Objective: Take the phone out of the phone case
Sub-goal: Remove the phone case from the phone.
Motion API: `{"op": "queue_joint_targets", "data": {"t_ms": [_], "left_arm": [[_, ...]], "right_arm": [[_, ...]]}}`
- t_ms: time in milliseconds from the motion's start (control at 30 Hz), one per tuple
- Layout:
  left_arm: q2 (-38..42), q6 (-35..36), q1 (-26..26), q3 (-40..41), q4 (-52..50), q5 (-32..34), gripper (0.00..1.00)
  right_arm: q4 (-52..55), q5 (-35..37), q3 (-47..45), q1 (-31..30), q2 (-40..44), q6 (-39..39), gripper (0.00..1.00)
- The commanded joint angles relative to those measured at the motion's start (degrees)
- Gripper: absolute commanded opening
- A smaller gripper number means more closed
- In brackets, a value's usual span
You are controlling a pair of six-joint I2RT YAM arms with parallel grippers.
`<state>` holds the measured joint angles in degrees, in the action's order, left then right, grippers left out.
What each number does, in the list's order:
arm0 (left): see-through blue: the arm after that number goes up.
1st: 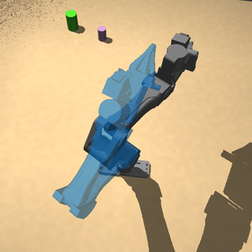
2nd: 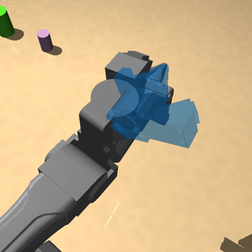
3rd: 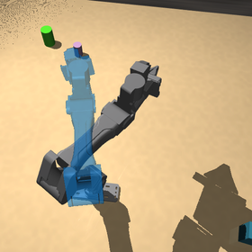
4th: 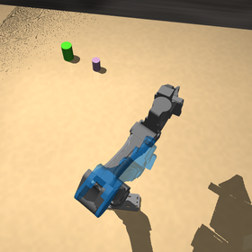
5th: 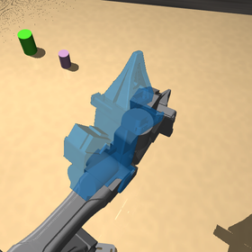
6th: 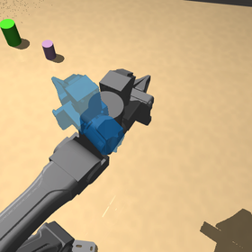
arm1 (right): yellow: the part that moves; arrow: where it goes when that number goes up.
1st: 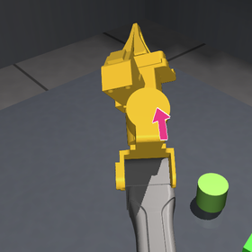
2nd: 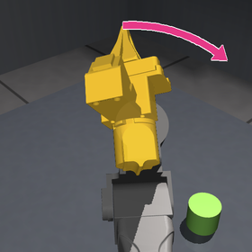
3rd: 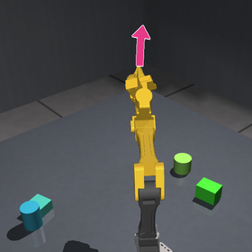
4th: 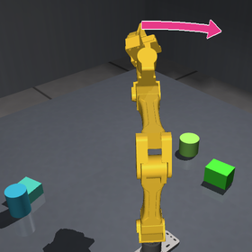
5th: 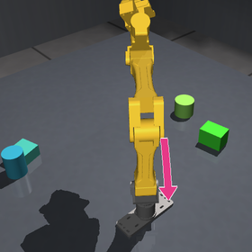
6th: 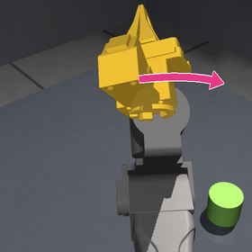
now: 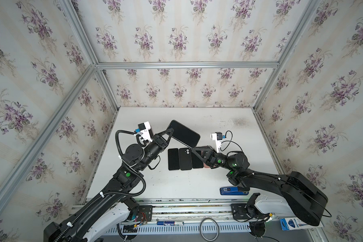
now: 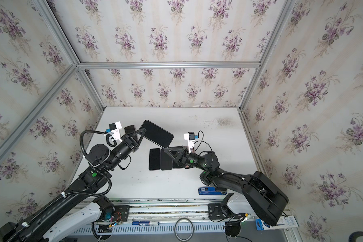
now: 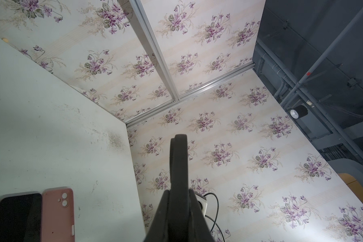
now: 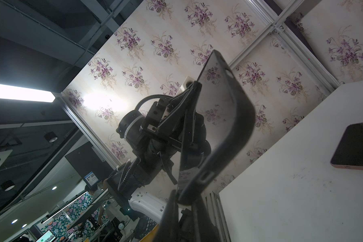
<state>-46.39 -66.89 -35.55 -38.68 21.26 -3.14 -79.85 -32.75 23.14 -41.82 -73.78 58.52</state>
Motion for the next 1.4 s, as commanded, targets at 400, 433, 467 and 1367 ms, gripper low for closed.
{"op": "queue_joint_targets", "data": {"t_ms": [400, 433, 467, 1367], "left_arm": [[-4.32, -2.92, 0.21, -7.01, -1.58, -9.52, 0.0], [-4.48, -2.62, 0.22, -7.42, -2.01, -9.92, 0.0], [-4.58, -2.14, 0.29, -7.93, -2.62, -10.05, 0.0], [-6.95, 33.38, 11.38, -18.2, -20.85, -38.79, 0.0]], "right_arm": [[9.0, -5.32, -2.12, -0.01, -3.33, -36.04, 0.0], [12.23, -3.97, -1.74, 0.01, -2.22, -38.62, 0.0], [16.59, -2.27, -1.01, -0.01, -0.74, -41.42, 0.0], [68.16, 19.54, -0.27, 0.54, 39.9, -56.26, 0.82]]}}
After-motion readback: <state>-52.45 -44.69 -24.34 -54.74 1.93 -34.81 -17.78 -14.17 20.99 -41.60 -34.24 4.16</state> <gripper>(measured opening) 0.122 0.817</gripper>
